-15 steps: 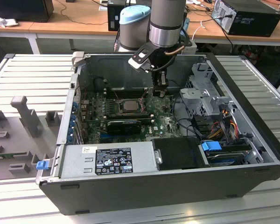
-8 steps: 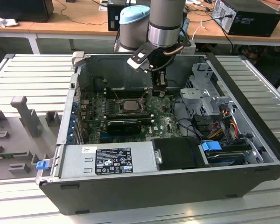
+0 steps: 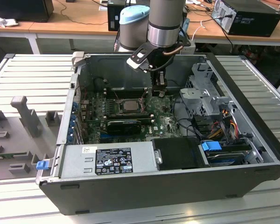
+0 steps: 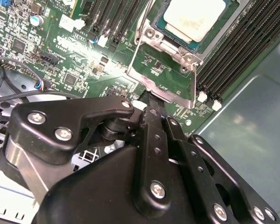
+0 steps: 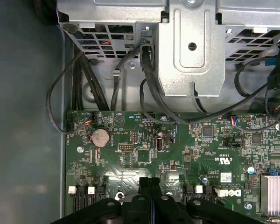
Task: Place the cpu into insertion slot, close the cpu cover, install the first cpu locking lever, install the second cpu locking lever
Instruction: 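Close the cpu cover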
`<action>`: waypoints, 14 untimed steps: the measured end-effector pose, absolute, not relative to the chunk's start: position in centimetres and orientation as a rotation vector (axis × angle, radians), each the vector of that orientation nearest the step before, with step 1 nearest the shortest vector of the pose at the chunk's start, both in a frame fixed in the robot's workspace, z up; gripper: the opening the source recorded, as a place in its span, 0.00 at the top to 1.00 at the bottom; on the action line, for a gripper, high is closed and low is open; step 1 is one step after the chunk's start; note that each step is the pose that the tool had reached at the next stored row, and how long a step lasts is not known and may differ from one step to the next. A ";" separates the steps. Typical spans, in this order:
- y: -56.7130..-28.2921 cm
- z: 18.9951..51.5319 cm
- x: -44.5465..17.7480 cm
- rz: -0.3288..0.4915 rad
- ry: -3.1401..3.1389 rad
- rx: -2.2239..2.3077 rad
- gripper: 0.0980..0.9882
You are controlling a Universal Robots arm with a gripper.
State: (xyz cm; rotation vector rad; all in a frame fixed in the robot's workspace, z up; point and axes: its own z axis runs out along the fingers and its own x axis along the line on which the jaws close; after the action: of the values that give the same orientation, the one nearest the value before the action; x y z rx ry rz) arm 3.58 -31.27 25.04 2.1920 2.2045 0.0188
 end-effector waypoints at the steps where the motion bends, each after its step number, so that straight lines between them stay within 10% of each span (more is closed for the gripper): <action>1: -31.3 25.0 3.6 0.019 2.205 2.192 0.99; 14: -31.3 25.0 3.1 0.019 2.205 2.192 0.99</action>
State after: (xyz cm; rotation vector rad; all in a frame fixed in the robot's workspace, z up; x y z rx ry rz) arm 3.13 -31.27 25.04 2.1919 2.2046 0.0188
